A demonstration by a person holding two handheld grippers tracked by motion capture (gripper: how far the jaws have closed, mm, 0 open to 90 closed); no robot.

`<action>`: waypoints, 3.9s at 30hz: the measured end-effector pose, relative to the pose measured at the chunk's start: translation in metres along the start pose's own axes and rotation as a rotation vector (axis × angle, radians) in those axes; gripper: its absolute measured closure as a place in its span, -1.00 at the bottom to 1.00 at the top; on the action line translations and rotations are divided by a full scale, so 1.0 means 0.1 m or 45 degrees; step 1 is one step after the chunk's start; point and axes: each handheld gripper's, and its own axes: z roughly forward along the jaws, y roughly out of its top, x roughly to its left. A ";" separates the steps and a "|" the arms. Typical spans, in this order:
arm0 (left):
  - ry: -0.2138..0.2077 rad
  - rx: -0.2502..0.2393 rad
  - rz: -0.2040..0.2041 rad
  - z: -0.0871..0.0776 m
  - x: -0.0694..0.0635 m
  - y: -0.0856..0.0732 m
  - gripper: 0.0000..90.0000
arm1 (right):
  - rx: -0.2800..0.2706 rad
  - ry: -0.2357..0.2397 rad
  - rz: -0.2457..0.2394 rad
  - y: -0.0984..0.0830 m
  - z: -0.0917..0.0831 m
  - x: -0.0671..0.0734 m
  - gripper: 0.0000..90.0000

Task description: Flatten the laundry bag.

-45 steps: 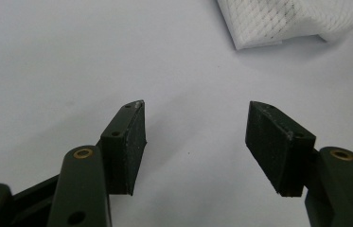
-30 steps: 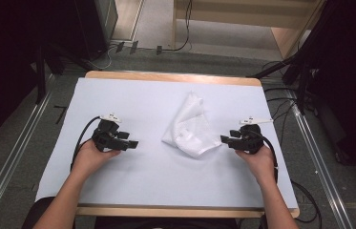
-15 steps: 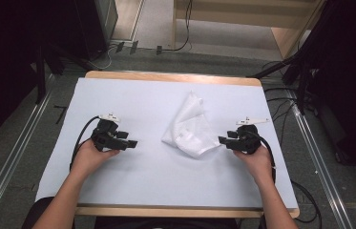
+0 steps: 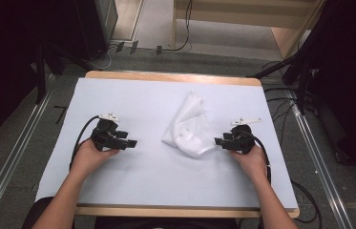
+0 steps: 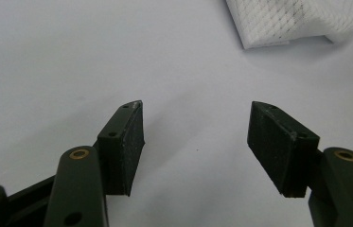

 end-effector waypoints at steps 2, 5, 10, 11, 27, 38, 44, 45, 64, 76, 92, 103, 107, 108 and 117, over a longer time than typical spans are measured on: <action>0.000 -0.004 -0.004 0.00 0.00 0.00 -0.16 | -0.015 -0.003 -0.017 0.00 0.01 0.00 0.18; 0.001 -0.004 -0.006 0.00 0.00 0.00 -0.16 | -0.016 -0.013 -0.037 0.01 0.03 0.04 0.20; 0.003 -0.003 -0.006 -0.01 0.00 0.00 -0.16 | -0.004 -0.050 -0.128 0.00 0.05 0.13 0.34; 0.003 -0.003 -0.007 -0.01 0.00 0.00 -0.16 | -0.005 -0.056 -0.133 0.00 0.05 0.15 0.38; 0.005 -0.005 -0.012 -0.02 0.01 0.00 -0.16 | 0.053 0.008 -0.120 0.07 0.05 0.21 1.00; 0.016 -0.023 -0.022 -0.07 0.06 -0.02 -0.16 | -0.029 0.087 -0.097 0.29 -0.13 0.27 1.00; 0.023 -0.033 -0.025 -0.09 0.06 -0.03 -0.16 | -0.046 0.102 -0.140 0.53 -0.21 0.34 1.00; 0.023 -0.035 -0.025 -0.09 0.06 -0.03 -0.16 | -0.046 0.102 -0.140 0.53 -0.21 0.34 1.00; 0.035 -0.057 -0.024 -0.15 0.06 -0.07 -0.16 | -0.029 0.176 -0.256 1.14 -0.06 0.72 1.00; 0.045 -0.080 -0.047 -0.21 0.09 -0.12 -0.16 | -0.017 0.193 -0.237 1.37 0.22 0.81 1.00; 0.056 -0.089 -0.062 -0.27 0.11 -0.19 -0.16 | -0.029 0.254 -0.204 1.67 0.64 0.92 1.00; 0.076 -0.092 -0.084 -0.31 0.11 -0.25 -0.16 | -0.011 0.270 -0.187 1.78 0.86 0.95 0.99; 0.079 -0.094 -0.093 -0.34 0.12 -0.27 -0.16 | -0.023 0.265 -0.188 1.81 0.89 0.98 0.78; 0.078 -0.095 -0.091 -0.34 0.12 -0.28 -0.16 | -0.043 0.250 -0.194 1.82 0.88 0.99 0.69; 0.082 -0.093 -0.095 -0.33 0.12 -0.27 -0.16 | -0.098 0.254 -0.193 1.85 0.74 0.98 0.42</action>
